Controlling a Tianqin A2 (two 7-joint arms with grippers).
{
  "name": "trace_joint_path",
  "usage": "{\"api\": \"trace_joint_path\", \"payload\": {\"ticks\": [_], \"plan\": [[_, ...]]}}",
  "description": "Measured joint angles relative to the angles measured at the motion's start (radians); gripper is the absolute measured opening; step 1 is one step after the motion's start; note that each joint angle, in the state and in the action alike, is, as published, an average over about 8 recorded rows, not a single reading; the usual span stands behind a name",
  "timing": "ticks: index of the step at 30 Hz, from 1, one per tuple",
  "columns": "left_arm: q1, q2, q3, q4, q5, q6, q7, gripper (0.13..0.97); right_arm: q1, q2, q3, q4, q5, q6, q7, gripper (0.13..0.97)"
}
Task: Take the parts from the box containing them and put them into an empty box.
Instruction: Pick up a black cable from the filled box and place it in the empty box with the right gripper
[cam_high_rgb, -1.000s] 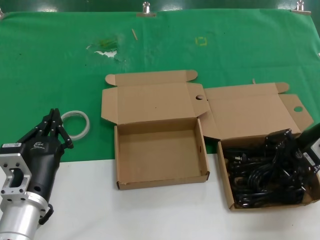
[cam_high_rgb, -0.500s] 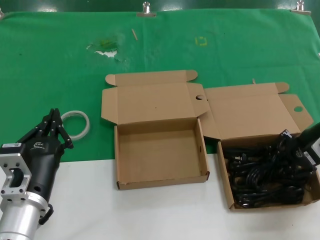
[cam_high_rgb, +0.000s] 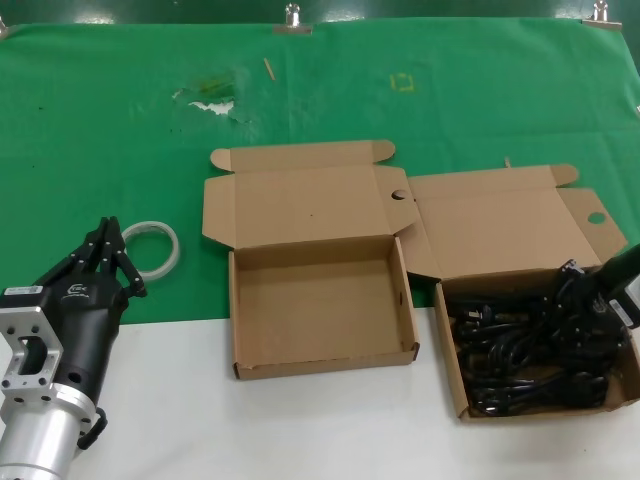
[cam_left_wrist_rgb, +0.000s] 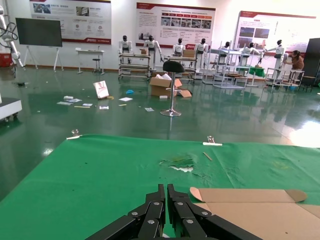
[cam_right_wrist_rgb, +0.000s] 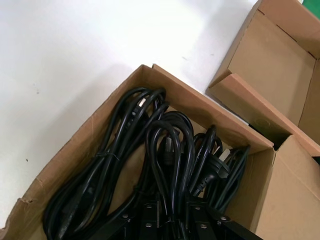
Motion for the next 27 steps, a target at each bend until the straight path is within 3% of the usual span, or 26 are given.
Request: {"api": "trace_joint_path", "payload": {"ticks": [17,27], "plan": [[0.000,0.000,0.000,0.000,0.000,0.000,0.000,0.156,0.038,0.016,0.008,0.019,-0.004,-0.095,0.066,0.216],[0.000,0.000,0.000,0.000,0.000,0.000,0.000,0.156,0.096,0.015,0.027,0.035,0.013,-0.188,0.202,0.214]]}}
